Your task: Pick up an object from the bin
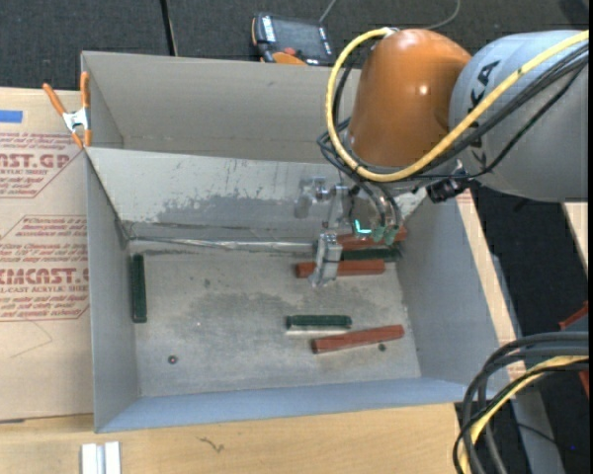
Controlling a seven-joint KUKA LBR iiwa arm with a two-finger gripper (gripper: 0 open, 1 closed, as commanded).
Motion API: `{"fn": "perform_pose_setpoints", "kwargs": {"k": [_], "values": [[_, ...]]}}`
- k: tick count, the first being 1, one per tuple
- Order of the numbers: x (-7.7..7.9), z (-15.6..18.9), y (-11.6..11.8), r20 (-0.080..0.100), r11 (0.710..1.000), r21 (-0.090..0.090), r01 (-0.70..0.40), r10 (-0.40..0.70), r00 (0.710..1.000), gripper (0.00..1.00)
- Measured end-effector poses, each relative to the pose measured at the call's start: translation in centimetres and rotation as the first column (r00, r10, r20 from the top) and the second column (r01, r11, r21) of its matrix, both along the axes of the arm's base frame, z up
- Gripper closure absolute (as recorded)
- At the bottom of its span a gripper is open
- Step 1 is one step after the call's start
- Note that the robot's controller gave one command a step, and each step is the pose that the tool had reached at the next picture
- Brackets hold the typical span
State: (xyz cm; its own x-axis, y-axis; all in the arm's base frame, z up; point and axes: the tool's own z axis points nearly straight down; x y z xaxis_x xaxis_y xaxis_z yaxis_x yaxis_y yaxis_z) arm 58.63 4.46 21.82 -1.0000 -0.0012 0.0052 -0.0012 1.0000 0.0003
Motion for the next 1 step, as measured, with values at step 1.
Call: {"fn": "perform_pose_setpoints", "kwargs": {"k": [1], "values": [[-1.25, -14.8, -1.6, 0.006, 1.0, 0.001, -0.024, 0.024, 1.0, 0.0]]}}
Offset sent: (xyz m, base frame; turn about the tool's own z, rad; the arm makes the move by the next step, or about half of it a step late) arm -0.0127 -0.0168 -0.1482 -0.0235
